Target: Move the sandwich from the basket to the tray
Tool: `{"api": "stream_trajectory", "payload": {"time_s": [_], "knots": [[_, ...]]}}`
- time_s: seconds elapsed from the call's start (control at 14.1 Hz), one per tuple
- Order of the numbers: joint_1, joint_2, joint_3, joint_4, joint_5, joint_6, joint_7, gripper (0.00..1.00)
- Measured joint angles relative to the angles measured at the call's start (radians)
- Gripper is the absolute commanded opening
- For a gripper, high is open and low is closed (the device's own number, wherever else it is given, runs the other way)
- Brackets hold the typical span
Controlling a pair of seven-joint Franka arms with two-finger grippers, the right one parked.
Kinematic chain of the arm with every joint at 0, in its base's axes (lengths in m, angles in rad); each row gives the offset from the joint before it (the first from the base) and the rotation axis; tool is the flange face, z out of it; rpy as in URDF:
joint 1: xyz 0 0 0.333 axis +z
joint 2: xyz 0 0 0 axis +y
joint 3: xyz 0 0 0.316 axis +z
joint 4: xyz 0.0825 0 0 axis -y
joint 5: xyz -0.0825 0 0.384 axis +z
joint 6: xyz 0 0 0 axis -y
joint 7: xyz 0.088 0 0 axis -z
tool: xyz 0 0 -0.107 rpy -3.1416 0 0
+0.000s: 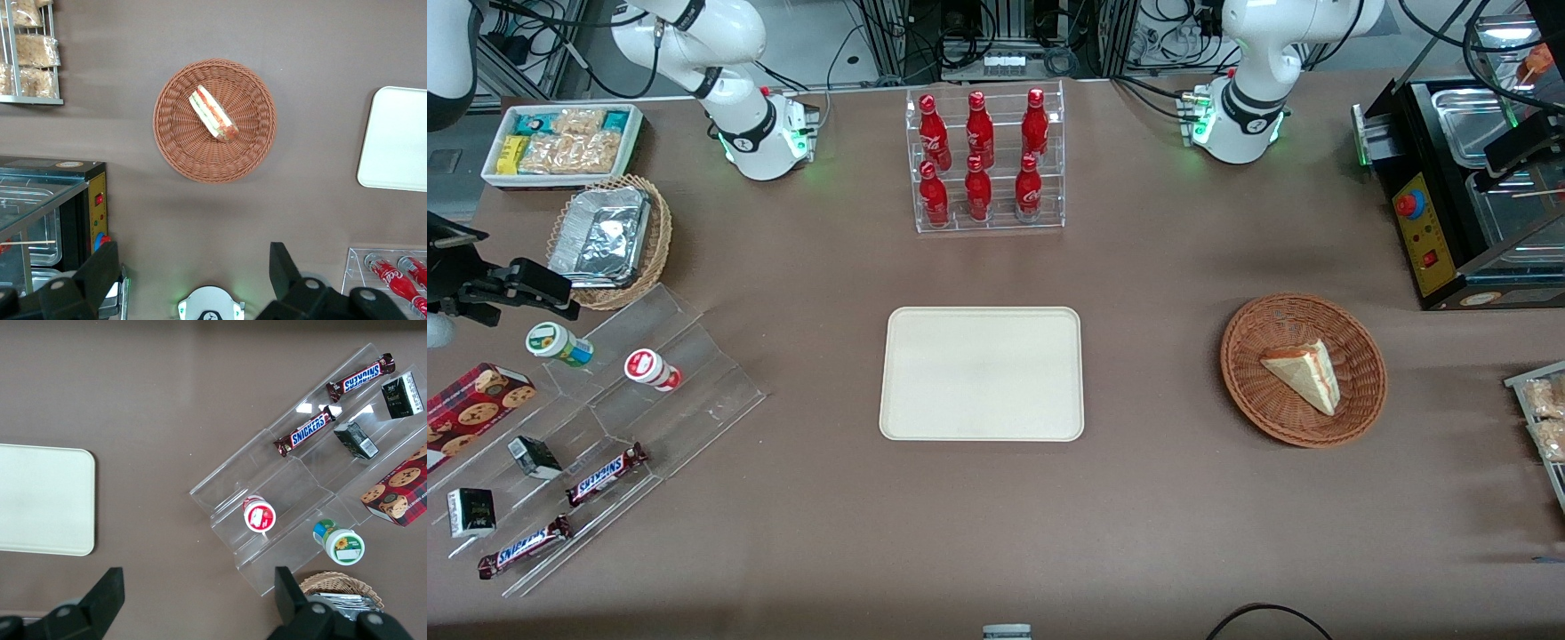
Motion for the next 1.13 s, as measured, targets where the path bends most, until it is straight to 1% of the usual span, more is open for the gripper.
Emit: {"api": "stream_trajectory", "payload": {"time_s": [0.35, 0.57, 0.78, 1.13], "knots": [[0.001, 0.007, 0.005, -0.003, 0.0, -0.008, 0.004, 1.0], [0.004, 0.038, 0.013, -0.031, 0.0, -0.008, -0.01, 1.0], [0.004, 0.082, 0.016, -0.073, -0.001, 0.044, -0.13, 1.0], [0.004, 0.102, 0.015, -0.272, -0.004, 0.295, -0.4, 1.0]]}}
